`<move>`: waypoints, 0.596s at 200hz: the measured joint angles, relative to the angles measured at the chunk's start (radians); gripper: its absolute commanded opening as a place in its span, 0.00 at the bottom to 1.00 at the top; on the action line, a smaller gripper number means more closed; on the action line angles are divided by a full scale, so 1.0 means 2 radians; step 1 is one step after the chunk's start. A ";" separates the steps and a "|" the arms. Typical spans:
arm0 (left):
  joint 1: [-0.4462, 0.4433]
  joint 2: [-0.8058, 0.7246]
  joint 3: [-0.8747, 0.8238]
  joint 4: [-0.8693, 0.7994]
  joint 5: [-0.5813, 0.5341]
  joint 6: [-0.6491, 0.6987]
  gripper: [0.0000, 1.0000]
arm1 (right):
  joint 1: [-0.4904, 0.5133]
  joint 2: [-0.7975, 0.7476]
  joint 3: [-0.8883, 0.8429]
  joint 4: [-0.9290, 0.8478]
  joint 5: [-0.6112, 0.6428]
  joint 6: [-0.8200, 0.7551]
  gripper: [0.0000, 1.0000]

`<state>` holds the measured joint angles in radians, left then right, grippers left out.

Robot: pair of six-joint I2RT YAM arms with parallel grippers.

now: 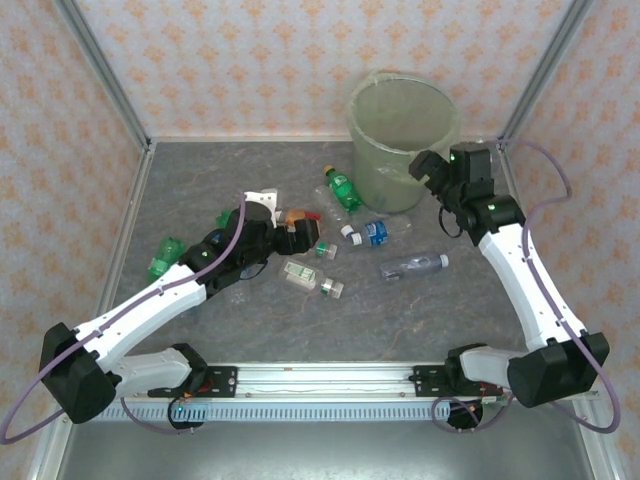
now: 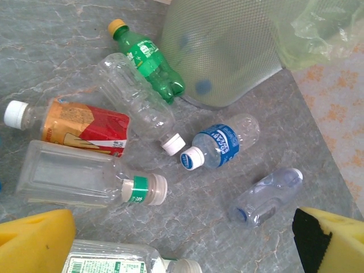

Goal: Put the plastic bottles in the bin

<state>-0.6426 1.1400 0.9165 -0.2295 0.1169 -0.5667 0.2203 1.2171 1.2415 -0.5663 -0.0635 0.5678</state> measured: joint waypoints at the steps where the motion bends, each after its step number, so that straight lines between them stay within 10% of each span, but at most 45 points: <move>1: 0.000 0.000 0.000 0.000 0.000 0.000 0.99 | 0.000 -0.001 -0.001 -0.001 0.000 0.000 1.00; 119: 0.000 0.000 -0.001 0.013 0.003 0.027 0.99 | 0.000 -0.074 -0.235 0.024 -0.045 0.129 0.97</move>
<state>-0.6426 1.1393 0.9154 -0.2043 0.1238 -0.5133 0.2203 1.0691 0.7723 -0.5190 -0.1535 0.8249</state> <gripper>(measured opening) 0.992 0.984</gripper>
